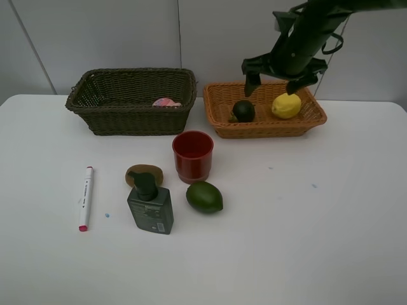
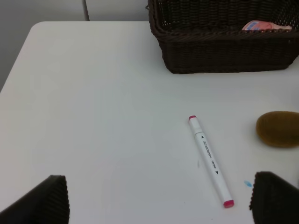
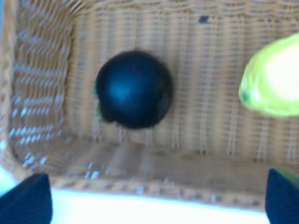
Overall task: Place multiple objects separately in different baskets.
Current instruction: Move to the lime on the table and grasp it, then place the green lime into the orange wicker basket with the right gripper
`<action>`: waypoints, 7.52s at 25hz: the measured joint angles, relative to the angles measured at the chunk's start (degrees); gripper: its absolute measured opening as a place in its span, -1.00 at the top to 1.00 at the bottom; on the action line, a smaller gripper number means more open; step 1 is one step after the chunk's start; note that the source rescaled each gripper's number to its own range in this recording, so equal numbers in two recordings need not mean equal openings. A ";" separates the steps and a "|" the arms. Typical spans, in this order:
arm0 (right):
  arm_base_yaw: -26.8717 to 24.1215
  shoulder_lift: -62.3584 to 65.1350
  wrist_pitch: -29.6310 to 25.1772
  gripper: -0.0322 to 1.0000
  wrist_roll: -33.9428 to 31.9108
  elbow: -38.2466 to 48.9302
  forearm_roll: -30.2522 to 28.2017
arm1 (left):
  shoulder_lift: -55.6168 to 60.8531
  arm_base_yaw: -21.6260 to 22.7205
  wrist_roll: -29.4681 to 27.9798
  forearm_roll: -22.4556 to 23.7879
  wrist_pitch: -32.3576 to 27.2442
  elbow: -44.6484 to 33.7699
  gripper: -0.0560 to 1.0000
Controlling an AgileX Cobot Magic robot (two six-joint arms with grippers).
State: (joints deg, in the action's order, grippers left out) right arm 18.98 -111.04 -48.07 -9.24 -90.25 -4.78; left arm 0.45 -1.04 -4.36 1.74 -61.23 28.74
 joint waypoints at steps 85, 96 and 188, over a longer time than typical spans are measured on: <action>25.78 -0.08 22.85 -0.99 25.49 31.93 11.05 | 0.00 0.00 0.00 0.00 0.00 0.00 -1.00; 25.78 -0.08 22.75 -0.97 25.49 31.93 11.69 | 0.00 0.00 0.00 0.00 0.00 0.00 -1.00; -2.74 -6.57 21.14 -0.23 -3.19 5.12 -8.85 | 0.00 0.00 0.00 0.00 0.00 0.00 -1.00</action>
State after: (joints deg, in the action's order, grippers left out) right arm 16.24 -117.61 -26.93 -12.42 -85.13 -13.62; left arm 0.45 -1.04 -4.36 1.74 -61.23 28.74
